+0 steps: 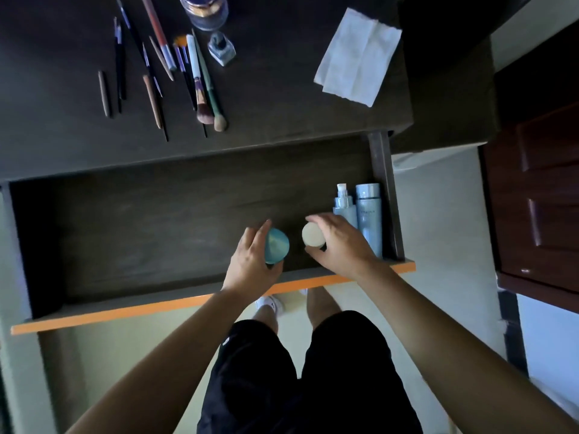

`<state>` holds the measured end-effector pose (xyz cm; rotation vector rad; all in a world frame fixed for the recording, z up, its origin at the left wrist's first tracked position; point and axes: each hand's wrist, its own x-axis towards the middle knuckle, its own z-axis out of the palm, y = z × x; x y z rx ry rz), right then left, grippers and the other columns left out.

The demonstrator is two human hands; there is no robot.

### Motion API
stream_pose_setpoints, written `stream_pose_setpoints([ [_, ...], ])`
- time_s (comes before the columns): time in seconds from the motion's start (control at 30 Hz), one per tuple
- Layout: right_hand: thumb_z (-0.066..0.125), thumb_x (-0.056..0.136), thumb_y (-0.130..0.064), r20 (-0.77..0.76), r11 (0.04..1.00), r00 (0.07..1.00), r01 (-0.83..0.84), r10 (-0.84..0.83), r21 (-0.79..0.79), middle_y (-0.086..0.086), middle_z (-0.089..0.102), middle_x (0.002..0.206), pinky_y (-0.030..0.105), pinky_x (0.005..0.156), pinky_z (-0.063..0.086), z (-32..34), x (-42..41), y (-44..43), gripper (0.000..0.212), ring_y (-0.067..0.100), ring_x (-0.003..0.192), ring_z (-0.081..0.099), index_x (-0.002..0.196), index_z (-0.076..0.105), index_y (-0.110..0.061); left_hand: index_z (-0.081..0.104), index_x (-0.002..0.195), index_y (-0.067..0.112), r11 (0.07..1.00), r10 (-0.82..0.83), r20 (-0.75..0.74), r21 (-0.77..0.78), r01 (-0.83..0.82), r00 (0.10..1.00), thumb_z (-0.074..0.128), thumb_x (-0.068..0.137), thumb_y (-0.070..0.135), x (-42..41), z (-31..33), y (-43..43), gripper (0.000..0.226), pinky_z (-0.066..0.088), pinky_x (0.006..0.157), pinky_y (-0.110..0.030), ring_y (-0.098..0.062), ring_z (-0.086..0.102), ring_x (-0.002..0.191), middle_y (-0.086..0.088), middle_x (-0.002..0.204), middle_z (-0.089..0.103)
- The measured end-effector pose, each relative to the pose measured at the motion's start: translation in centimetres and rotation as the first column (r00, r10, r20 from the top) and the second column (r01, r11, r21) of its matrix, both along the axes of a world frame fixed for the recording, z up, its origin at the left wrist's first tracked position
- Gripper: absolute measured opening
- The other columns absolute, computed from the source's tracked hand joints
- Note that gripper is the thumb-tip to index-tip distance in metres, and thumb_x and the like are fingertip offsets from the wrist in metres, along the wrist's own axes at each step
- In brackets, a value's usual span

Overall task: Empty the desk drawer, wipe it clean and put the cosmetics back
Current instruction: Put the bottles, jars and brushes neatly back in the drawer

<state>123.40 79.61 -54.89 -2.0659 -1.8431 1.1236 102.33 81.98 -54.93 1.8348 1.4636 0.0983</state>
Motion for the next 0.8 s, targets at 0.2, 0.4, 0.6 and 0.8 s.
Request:
stream_pose_setpoints([
  [0.2,0.072,0.083,-0.030,0.078,0.994,0.997,-0.006,0.015,-0.112,-0.004,0.048,0.140,0.036,0.094,0.049,-0.4,-0.5,-1.7,0.061,0.019,0.127,0.050,0.139,0.049,-0.021,0.042,0.144,0.020,0.996,-0.068,0.052,-0.055,0.071,0.996,0.080,0.071,0.019,-0.9,-0.9,-0.8,0.082,0.050,0.093,-0.040,-0.022,0.049,0.119,-0.001,0.129,0.045],
  [0.4,0.066,0.088,-0.032,0.112,0.990,0.994,0.034,-0.019,-0.134,-0.006,0.050,0.141,0.033,0.096,0.046,0.3,-0.3,-2.7,0.057,0.017,0.129,0.050,0.141,0.049,-0.021,0.034,0.148,0.022,0.981,0.033,0.101,-0.194,-0.013,0.994,0.078,0.077,0.024,-0.7,0.2,-0.6,0.083,0.036,0.089,-0.019,-0.013,0.046,0.113,0.000,0.130,0.045],
  [0.6,0.061,0.090,-0.029,0.129,0.983,0.992,0.021,0.003,-0.181,-0.004,0.049,0.143,0.036,0.098,0.048,0.4,-0.7,-3.3,0.056,0.019,0.129,0.050,0.144,0.047,-0.021,0.038,0.146,0.022,0.961,0.008,0.151,-0.275,0.034,0.989,0.069,0.081,0.014,0.2,0.2,-1.5,0.073,0.041,0.089,-0.021,-0.016,0.051,0.108,0.000,0.128,0.046],
  [0.8,0.059,0.092,-0.028,0.128,0.975,0.992,0.018,0.010,-0.222,-0.001,0.051,0.144,0.035,0.101,0.045,1.8,-0.4,-2.9,0.055,0.021,0.130,0.050,0.145,0.047,-0.022,0.031,0.150,0.023,0.956,-0.069,0.138,-0.274,0.104,0.988,0.067,0.084,0.022,0.4,1.0,-1.1,0.075,0.040,0.105,-0.031,-0.021,0.045,0.127,-0.003,0.142,0.042],
])
